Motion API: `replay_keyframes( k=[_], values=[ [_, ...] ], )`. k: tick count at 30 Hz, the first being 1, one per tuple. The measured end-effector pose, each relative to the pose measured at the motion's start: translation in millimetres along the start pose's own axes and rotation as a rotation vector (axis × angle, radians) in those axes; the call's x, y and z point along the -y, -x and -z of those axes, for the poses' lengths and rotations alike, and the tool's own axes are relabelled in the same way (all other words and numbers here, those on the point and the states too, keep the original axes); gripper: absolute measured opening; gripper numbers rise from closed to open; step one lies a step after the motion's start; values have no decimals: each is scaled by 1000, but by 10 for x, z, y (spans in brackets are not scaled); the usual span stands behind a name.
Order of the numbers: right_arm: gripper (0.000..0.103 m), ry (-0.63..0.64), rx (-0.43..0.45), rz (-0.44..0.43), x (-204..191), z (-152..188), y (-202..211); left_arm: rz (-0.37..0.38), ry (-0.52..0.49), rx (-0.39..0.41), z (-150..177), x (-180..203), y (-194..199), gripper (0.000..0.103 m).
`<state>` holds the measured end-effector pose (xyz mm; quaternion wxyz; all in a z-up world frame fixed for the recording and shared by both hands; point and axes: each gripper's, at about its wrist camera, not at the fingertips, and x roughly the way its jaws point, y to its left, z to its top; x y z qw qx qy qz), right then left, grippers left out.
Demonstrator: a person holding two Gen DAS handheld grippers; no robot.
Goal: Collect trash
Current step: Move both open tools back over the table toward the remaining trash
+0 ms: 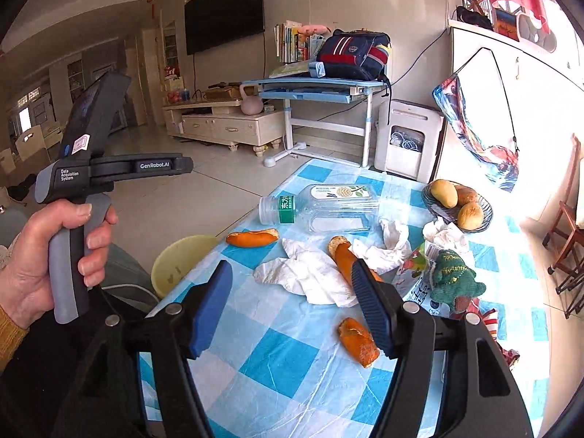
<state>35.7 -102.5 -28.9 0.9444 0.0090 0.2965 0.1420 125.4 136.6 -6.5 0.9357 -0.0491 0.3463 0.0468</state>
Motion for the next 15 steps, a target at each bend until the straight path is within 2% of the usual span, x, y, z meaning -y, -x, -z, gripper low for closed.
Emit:
replay_keyframes(
  k=[3, 7, 15],
  values=[
    [65, -69, -5, -26, 73, 29, 13, 11, -14, 3, 55, 80, 45, 85],
    [65, -24, -17, -19, -17, 78, 28, 16, -41, 22, 92, 162, 77, 85],
    [65, -40, -49, -34, -8, 137, -59, 12, -74, 34, 115, 201, 68, 86]
  ],
)
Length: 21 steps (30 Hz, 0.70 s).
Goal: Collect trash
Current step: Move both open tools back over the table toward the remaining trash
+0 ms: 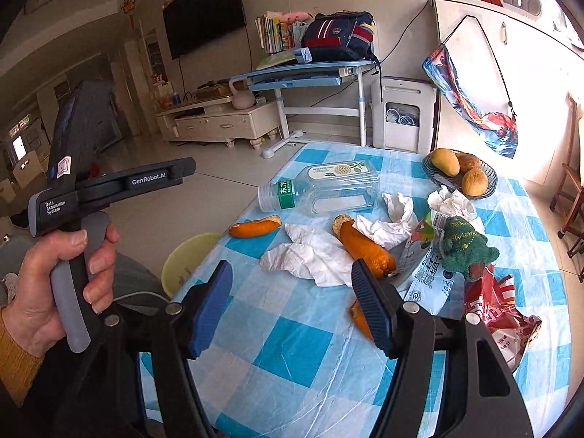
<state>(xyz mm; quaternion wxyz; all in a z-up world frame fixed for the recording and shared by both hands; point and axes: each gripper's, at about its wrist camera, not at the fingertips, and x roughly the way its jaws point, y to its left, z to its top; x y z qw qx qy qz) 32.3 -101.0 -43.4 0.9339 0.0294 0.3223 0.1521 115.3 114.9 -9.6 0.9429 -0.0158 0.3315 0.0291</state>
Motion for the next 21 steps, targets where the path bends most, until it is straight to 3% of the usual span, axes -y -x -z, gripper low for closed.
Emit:
replay_keyframes(
  k=[21],
  values=[
    [66, -5, -67, -31, -46, 54, -168, 61, -47, -2, 14, 187, -47, 91]
  ],
)
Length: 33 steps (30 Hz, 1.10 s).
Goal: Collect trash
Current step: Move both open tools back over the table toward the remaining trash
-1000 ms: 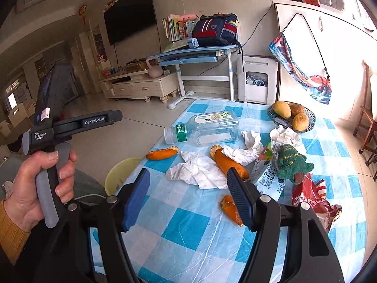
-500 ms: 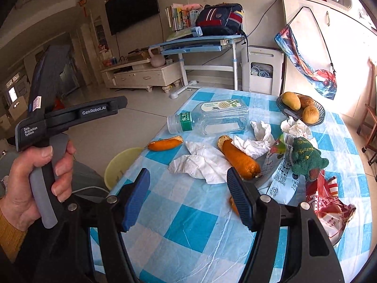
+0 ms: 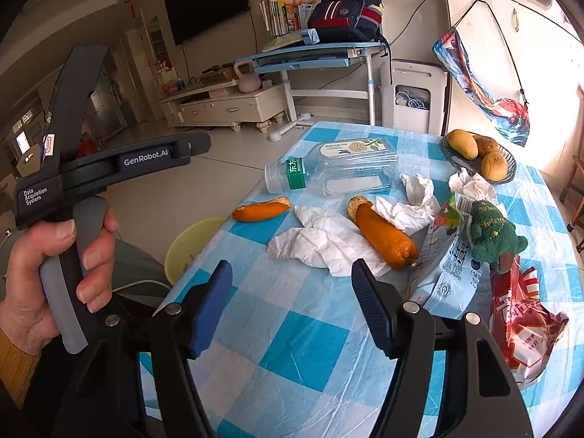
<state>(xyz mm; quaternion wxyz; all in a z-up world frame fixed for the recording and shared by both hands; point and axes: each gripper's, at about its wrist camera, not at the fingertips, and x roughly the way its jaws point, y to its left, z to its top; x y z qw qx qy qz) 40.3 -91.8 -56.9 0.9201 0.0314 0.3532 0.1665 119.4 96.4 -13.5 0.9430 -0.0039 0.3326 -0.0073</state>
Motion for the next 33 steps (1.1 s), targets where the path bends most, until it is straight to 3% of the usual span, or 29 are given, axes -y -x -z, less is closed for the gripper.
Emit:
replay_keyframes(
  k=[15, 20, 26, 33],
  values=[
    [66, -9, -33, -21, 5, -7, -80, 104, -30, 11, 42, 136, 41, 92],
    [67, -13, -37, -24, 15, -9, -89, 92, -38, 18, 38, 158, 44, 92],
    [67, -9, -53, -32, 7, 10, -116, -2, -125, 76, 58, 275, 119, 92],
    [67, -15, -63, -45, -9, 21, -145, -10, -126, 56, 39, 263, 109, 92]
  ],
)
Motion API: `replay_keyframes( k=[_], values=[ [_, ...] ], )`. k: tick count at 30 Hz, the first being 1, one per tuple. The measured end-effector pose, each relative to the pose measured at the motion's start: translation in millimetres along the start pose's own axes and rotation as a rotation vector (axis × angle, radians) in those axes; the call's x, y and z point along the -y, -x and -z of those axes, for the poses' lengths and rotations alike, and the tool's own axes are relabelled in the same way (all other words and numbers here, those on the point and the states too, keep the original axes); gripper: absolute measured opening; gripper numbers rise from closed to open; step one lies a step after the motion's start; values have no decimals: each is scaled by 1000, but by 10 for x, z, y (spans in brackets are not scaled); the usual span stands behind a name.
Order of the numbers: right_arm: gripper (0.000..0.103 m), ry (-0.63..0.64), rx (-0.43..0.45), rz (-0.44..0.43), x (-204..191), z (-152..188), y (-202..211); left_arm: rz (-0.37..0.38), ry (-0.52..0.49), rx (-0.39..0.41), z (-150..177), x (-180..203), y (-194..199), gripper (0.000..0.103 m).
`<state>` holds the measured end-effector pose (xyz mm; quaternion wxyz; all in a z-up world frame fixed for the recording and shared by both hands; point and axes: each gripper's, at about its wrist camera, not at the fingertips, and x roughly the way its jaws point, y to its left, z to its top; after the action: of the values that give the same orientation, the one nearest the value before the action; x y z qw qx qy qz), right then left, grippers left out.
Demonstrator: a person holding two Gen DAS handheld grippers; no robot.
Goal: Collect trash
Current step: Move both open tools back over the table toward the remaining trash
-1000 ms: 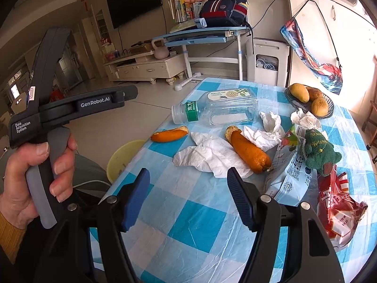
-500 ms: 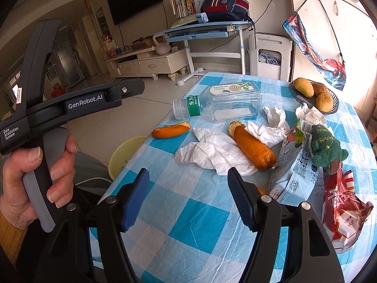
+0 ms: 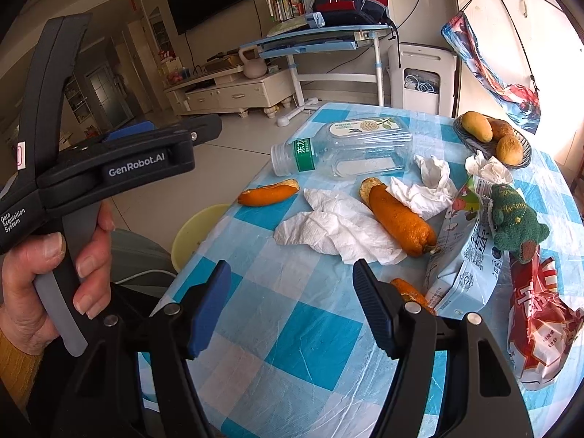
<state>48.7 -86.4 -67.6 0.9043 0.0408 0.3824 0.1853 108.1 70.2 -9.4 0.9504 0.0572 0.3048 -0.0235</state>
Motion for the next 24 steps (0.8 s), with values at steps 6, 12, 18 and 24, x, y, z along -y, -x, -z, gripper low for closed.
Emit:
replay_keyframes(
  k=[6, 12, 18, 24],
  values=[
    [67, 3, -10, -19, -38, -5, -51, -31, 27, -25, -9, -66, -49, 92],
    [67, 31, -40, -25, -70, -67, -172, -83, 84, -78, -41, -232, -145, 92],
    [67, 57, -63, -52, -98, -224, -374, -68, 149, -94, -81, -391, -174, 92],
    [67, 52, -101, -88, -136, -310, -667, -73, 136, -97, -108, -385, -203, 92]
  ],
)
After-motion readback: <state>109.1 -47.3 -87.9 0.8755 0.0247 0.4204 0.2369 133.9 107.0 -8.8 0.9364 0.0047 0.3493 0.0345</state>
